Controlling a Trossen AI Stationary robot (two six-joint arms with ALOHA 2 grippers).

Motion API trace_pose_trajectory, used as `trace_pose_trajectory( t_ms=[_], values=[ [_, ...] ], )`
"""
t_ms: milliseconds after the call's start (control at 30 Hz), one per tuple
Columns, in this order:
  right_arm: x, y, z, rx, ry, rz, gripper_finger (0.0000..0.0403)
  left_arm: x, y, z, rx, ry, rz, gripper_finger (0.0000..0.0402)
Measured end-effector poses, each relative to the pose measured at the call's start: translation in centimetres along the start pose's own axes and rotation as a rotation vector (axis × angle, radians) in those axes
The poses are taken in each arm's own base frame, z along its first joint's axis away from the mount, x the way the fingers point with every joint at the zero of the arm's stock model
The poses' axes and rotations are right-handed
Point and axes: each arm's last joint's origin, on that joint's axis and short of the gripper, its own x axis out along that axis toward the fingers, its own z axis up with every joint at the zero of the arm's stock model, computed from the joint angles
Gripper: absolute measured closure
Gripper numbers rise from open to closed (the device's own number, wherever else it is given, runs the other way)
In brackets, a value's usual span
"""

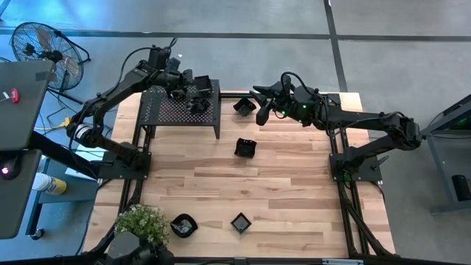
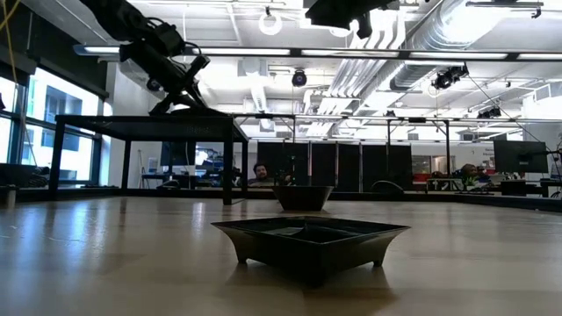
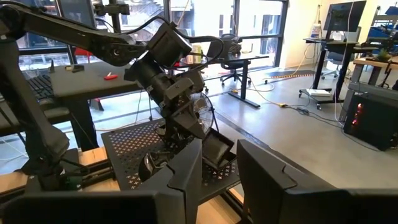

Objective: Pick & Place Mini shaped plates
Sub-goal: Stack the square plate on top of the other square plates on the shelf

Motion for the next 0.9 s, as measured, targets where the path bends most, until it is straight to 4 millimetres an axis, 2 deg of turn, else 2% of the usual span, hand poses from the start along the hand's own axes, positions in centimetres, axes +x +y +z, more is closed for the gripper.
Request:
trace_pose_trajectory(
  t_ms=[300,567,667,800,900],
  values=[
    [0.0,0.0,0.0,0.0,0.0,0.0,0.0307,0.0,0.0,0.0,0.002,0.0,0.001,0.0343],
    [0.0,-0.01,-0.07,-0.002,0.006,-0.001,0.0311,0.0,0.0,-0.01,0.028,0.001,-0.002,0.0337],
    [0.0,-0.02,-0.15,-0.004,0.014,-0.001,0.0319,0.0,0.04,0.02,0.038,-0.008,0.013,0.0349],
    [0.0,-0.01,-0.21,-0.006,0.02,-0.001,0.0338,0.0,-0.01,0.12,0.067,-0.019,0.012,0.0391],
    [0.0,-0.02,-0.21,-0.006,0.02,-0.001,0.0358,0.0,-0.04,0.16,0.072,-0.024,0.01,0.0394]
  ],
)
